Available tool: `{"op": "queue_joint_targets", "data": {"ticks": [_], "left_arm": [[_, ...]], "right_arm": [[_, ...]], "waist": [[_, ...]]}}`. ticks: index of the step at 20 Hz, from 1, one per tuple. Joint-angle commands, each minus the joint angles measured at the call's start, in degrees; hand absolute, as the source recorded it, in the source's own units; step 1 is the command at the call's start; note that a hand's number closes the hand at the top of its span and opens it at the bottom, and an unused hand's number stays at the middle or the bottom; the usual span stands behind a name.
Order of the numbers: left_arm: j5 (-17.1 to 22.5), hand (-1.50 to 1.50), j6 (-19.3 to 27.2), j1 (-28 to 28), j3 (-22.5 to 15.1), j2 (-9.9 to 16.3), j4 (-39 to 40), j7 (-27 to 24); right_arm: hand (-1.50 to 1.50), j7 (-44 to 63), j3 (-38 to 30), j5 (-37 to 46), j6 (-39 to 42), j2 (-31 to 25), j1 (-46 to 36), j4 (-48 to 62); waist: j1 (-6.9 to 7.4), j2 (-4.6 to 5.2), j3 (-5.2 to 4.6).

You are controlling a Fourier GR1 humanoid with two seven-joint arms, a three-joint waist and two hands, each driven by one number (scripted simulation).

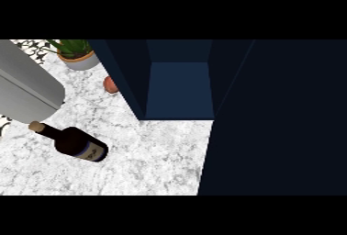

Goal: Pick up the wine, place it into the cabinet and close the cabinet

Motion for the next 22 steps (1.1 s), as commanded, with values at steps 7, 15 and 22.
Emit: {"op": "queue_joint_targets", "data": {"ticks": [7, 15, 22], "left_arm": [[-7.08, -1.50, 2.56, -2.52, -3.16, -3.60, -0.04, 1.42], [-16.12, -1.50, -5.47, -3.87, -4.75, -7.98, 8.78, -2.18], [-19.39, -1.50, -9.09, -4.06, -4.92, -9.54, 13.12, -3.15]], "right_arm": [[-1.50, 8.52, 3.01, 7.89, -5.31, -1.65, -5.22, -8.07], [-1.50, 10.20, 5.46, 9.95, -8.32, -4.36, -5.93, -9.03], [-1.50, 12.65, 6.21, 9.51, -10.50, -6.34, -7.92, -11.14]], "waist": [[-0.40, 0.05, 0.00], [-0.94, 0.04, -0.03], [-0.63, 0.01, -0.04]]}}
